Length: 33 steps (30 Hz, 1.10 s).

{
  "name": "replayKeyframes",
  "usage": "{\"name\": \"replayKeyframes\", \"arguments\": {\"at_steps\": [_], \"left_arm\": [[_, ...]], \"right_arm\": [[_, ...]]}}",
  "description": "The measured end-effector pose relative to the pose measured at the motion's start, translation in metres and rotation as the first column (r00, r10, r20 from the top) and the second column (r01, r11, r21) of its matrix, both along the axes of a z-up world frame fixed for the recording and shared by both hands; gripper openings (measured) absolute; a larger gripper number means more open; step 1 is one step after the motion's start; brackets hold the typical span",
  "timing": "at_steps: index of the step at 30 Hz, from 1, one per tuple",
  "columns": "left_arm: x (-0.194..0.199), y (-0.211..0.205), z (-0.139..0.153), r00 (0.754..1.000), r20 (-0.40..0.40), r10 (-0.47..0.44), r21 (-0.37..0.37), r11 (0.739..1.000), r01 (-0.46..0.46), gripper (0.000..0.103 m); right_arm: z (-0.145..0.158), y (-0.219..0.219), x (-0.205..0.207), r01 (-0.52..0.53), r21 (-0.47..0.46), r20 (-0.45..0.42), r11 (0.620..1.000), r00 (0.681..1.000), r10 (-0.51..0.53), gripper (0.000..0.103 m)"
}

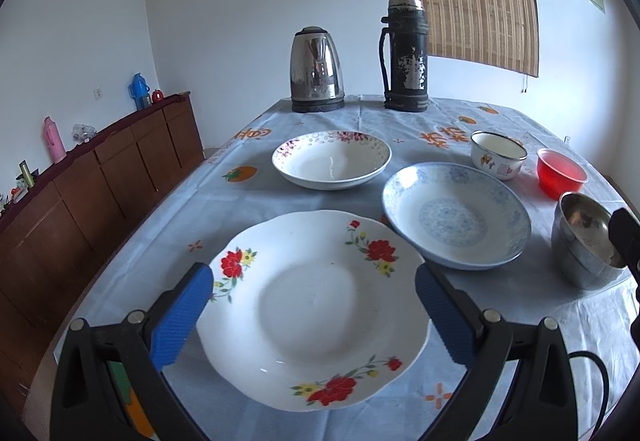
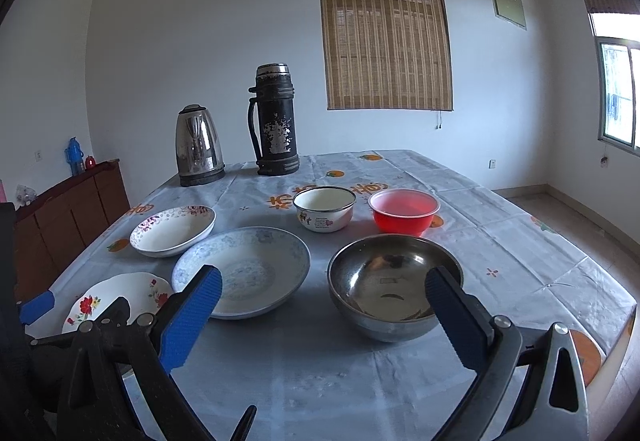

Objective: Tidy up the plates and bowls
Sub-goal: 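Move the right gripper to the rim of the red-flower white plate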

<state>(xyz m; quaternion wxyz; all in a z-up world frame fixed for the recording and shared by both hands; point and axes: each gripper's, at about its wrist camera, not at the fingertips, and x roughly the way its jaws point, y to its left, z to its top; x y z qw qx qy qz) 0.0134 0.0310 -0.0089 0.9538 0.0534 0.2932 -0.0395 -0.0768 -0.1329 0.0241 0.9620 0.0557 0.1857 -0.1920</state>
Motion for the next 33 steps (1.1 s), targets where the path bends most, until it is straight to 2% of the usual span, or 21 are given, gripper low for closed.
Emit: {"name": "replayKeyframes", "arguments": {"at_steps": [5,8,10,12,14,20,26,31,32,33], "left_arm": [[0.005,0.028,-0.001,1.0,0.002,0.018,0.025,1.0,-0.018,0.103],[0.014,0.048,-0.001,0.999,-0.017,0.03,0.009,1.0,-0.03,0.103],[0.022,0.063,-0.002,0.998,-0.046,0.034,-0.026,0.999,-0.035,0.103],[0.031,0.074,-0.003,0.997,-0.063,0.052,-0.036,0.998,-0.055,0.101],[0.038,0.082,-0.006,0.995,-0.075,0.07,-0.027,0.997,-0.072,0.101],[0.056,0.091,-0.017,0.989,-0.138,0.043,-0.054,0.997,-0.051,0.096],[0.068,0.09,-0.026,0.981,-0.192,0.007,-0.06,0.998,-0.018,0.085],[0.077,0.09,-0.034,0.969,-0.246,-0.033,-0.105,0.994,0.007,0.083],[0.078,0.09,-0.035,0.968,-0.248,-0.031,-0.101,0.995,0.005,0.081],[0.08,0.089,-0.037,0.968,-0.25,-0.027,-0.094,0.996,0.004,0.071]], "right_arm": [[-0.005,0.006,0.008,-0.072,0.021,-0.003,0.997,0.997,0.072,0.102],[-0.01,0.008,0.015,-0.136,0.074,-0.004,0.988,0.991,0.136,0.101],[-0.014,0.012,0.022,-0.185,0.111,-0.018,0.976,0.982,0.188,0.093],[-0.021,0.018,0.032,-0.224,0.129,-0.063,0.966,0.97,0.233,0.065],[-0.029,0.022,0.043,-0.258,0.167,-0.107,0.952,0.955,0.277,0.057],[-0.049,0.028,0.065,-0.329,0.333,-0.135,0.884,0.911,0.389,0.057],[-0.065,0.039,0.082,-0.36,0.406,-0.171,0.84,0.873,0.457,0.057],[-0.072,0.045,0.092,-0.366,0.446,-0.198,0.817,0.849,0.489,0.057],[-0.074,0.046,0.094,-0.367,0.446,-0.206,0.817,0.846,0.492,0.057],[-0.075,0.047,0.095,-0.368,0.446,-0.211,0.816,0.842,0.496,0.056]]}}
